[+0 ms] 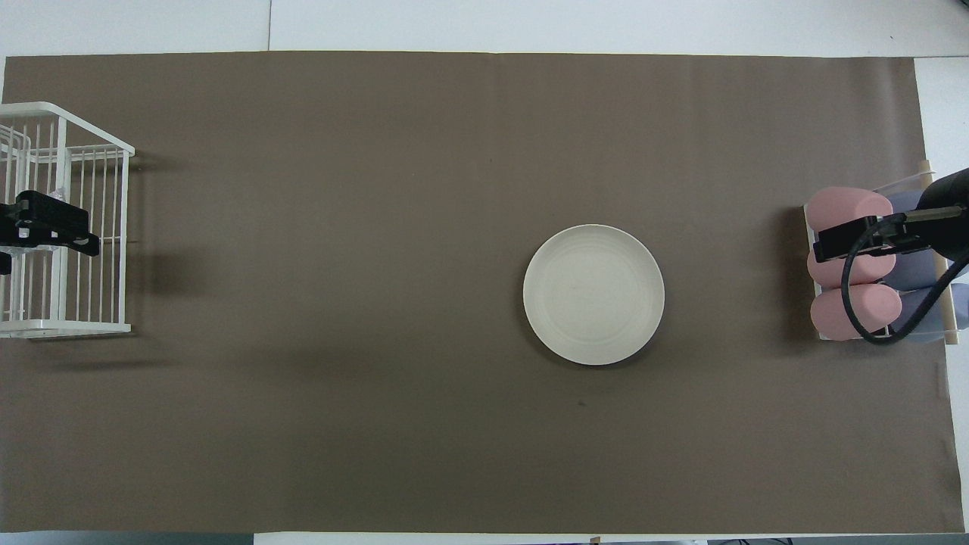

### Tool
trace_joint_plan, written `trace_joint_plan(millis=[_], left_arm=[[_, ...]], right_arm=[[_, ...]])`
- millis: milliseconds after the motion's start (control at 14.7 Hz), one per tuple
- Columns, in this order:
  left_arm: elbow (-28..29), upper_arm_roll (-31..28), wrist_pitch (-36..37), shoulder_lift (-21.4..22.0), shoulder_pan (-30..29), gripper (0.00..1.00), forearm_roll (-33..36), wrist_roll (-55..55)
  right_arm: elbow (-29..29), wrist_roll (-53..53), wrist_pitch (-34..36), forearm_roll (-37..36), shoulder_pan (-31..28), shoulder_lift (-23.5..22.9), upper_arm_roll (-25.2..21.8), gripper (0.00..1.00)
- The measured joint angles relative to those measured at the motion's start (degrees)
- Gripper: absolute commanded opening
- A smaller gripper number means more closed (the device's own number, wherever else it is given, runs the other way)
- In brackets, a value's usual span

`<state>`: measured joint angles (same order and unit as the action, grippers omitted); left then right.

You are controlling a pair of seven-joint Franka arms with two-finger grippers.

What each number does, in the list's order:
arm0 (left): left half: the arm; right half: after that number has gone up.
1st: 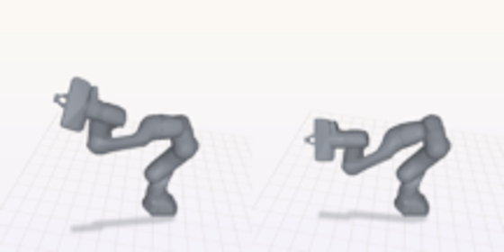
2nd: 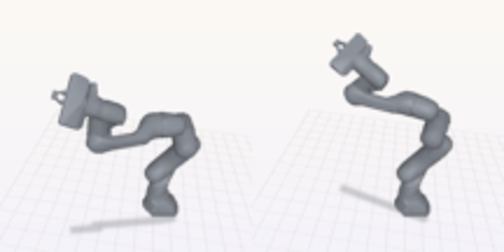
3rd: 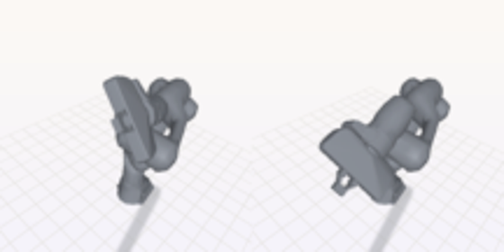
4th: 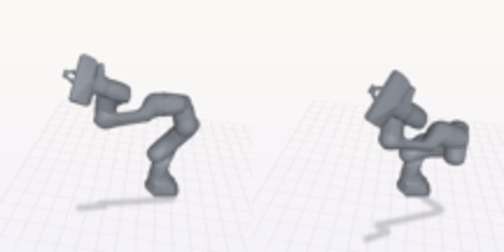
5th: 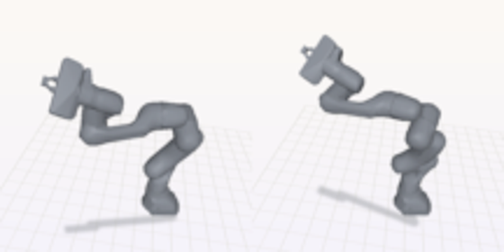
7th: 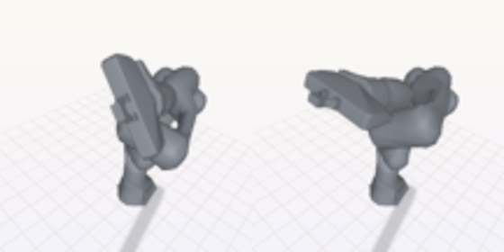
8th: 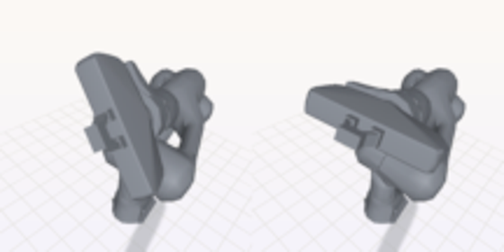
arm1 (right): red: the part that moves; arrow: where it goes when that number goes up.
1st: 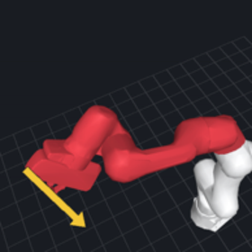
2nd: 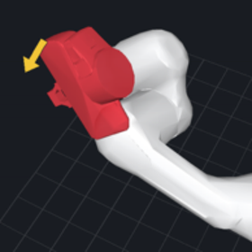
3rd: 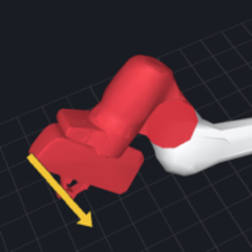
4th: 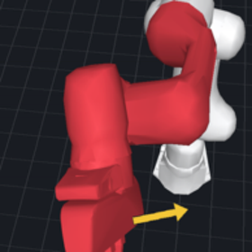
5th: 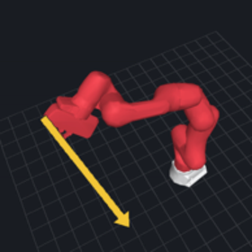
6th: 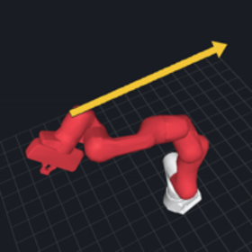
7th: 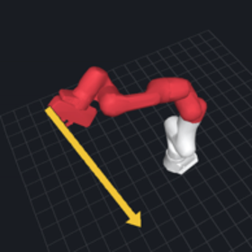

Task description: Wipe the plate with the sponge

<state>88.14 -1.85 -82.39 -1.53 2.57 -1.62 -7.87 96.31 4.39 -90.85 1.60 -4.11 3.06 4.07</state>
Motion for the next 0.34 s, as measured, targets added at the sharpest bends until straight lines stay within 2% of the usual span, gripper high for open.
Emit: trace_joint_plan(millis=[341], left_arm=[[-0.4,0.0,-0.2,0.0,0.0,1.00,0.0,0.0]], right_arm=[[0.0,0.0,0.0,0.0,0.0,0.0,0.0,1.00]])
